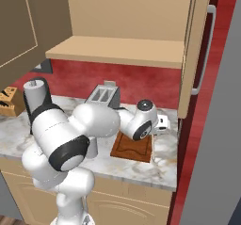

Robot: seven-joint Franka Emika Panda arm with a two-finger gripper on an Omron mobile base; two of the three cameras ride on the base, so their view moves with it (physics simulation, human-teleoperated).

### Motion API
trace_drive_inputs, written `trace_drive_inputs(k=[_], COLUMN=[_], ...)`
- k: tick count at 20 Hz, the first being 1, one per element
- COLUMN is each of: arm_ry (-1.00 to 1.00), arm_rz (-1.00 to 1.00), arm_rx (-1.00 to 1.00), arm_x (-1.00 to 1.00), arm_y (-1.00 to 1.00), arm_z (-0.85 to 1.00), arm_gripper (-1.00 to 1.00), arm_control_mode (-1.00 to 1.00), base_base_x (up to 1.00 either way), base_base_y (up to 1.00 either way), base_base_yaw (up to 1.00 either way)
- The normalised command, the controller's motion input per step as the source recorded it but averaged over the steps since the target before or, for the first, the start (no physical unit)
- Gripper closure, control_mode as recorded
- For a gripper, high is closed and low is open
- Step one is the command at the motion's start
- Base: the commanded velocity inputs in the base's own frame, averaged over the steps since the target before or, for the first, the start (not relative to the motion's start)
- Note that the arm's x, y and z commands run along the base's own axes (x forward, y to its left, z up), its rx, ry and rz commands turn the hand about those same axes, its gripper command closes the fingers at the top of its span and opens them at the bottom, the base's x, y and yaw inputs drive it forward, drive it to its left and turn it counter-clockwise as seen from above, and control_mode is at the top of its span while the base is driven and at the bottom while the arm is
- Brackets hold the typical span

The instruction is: Grab the spray bottle from the cabinet, then place it next to the cutting board for sanitizing. Then grab the dish brush from the countertop next to the sink and place it next to the cutting board.

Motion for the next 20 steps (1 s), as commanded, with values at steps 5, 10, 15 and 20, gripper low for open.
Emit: trace_drive_inputs(k=[5,10,15,20], arm_ry=[0.00,0.00,0.00,0.00], arm_rz=[0.00,0.00,0.00,0.00], arm_rx=[0.00,0.00,0.00,0.00], arm_x=[0.26,0.20,0.25,0.38], arm_y=[-0.13,-0.30,-0.21,-0.05], arm_z=[-0.28,-0.19,-0.24,-0.40], arm_gripper=[1.00,1.00,1.00,1.00], arm_control_mode=[-1.00,-1.00,-1.00,-1.00], base_base_x=[0.00,0.00,0.00,0.00], base_base_y=[0.00,0.00,0.00,0.00], base_base_yaw=[0.00,0.00,0.00,0.00])
